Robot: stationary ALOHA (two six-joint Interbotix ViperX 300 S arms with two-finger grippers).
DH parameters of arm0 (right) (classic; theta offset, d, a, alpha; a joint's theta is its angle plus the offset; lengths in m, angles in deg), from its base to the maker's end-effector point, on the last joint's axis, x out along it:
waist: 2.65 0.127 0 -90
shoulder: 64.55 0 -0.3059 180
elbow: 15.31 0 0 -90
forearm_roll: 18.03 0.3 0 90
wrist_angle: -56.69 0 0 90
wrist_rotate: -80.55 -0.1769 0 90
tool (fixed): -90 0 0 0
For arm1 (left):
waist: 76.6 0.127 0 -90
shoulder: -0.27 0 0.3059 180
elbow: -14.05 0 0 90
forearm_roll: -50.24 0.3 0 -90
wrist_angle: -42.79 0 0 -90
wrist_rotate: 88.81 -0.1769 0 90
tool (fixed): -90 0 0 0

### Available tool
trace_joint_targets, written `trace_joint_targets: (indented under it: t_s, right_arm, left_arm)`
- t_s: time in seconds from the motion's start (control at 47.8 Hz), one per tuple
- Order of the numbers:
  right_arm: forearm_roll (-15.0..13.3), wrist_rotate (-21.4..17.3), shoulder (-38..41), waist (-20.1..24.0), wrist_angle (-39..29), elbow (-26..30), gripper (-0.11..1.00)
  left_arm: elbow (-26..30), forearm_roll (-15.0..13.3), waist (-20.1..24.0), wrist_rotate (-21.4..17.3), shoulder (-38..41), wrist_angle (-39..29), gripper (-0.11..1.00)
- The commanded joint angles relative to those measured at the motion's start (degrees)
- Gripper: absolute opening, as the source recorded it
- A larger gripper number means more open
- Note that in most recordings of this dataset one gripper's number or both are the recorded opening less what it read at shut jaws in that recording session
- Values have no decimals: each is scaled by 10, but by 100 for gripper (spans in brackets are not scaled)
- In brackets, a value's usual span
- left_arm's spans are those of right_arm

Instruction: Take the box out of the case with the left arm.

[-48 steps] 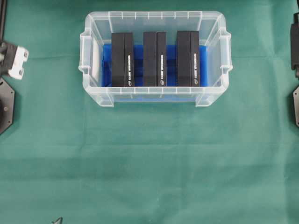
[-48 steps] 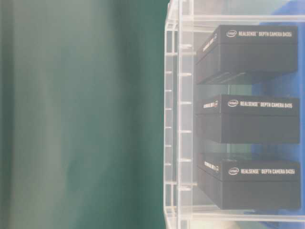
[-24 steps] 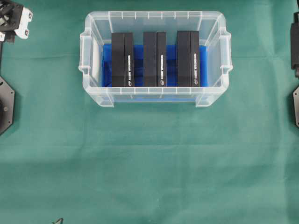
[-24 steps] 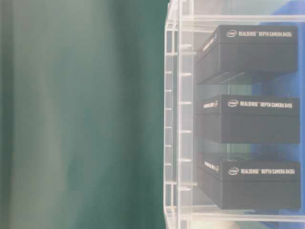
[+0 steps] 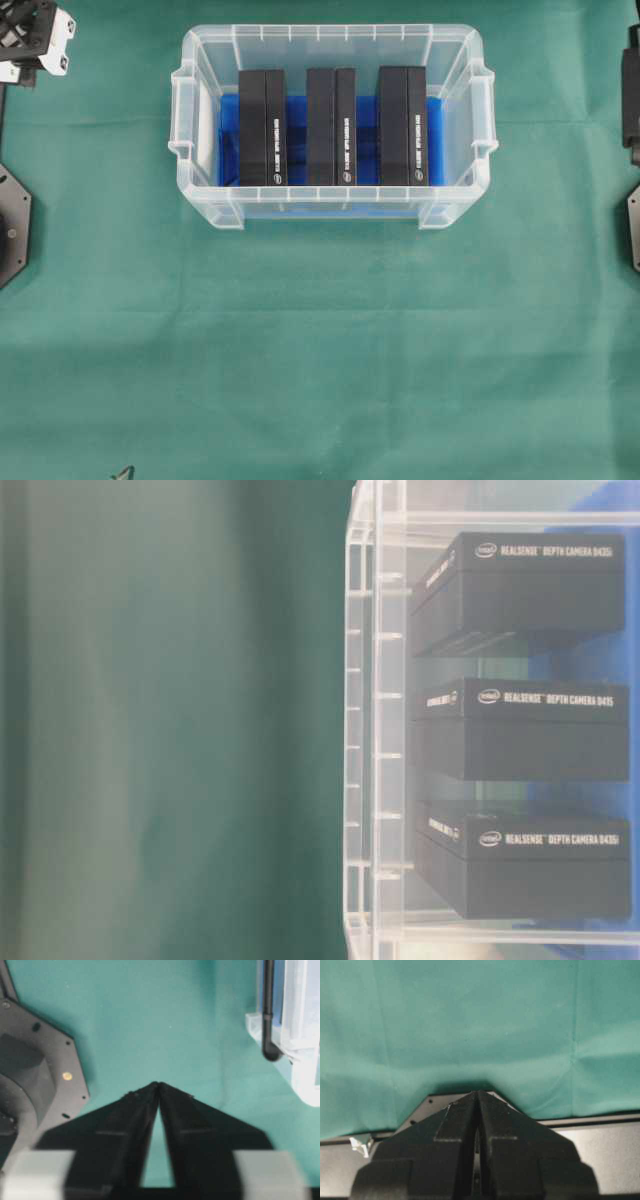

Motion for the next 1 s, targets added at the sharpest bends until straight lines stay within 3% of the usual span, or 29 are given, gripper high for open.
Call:
trace_joint_targets:
  t_s: [0.0, 0.167, 0.272, 0.983]
  right_arm:
    - [-4, -1, 1, 0, -1, 14, 1]
    - [-5, -1, 1, -1, 0, 14, 1]
    - [-6, -1, 1, 0, 0, 14, 1]
    - [-7, -1, 1, 0, -5, 11, 1]
  left_arm:
    - [6, 0, -8, -1, -2, 4, 19]
    - [5, -1, -11, 5, -3, 4, 69]
    - [4, -2, -14, 15, -3, 4, 88]
    - [5, -1, -14, 33, -2, 4, 87]
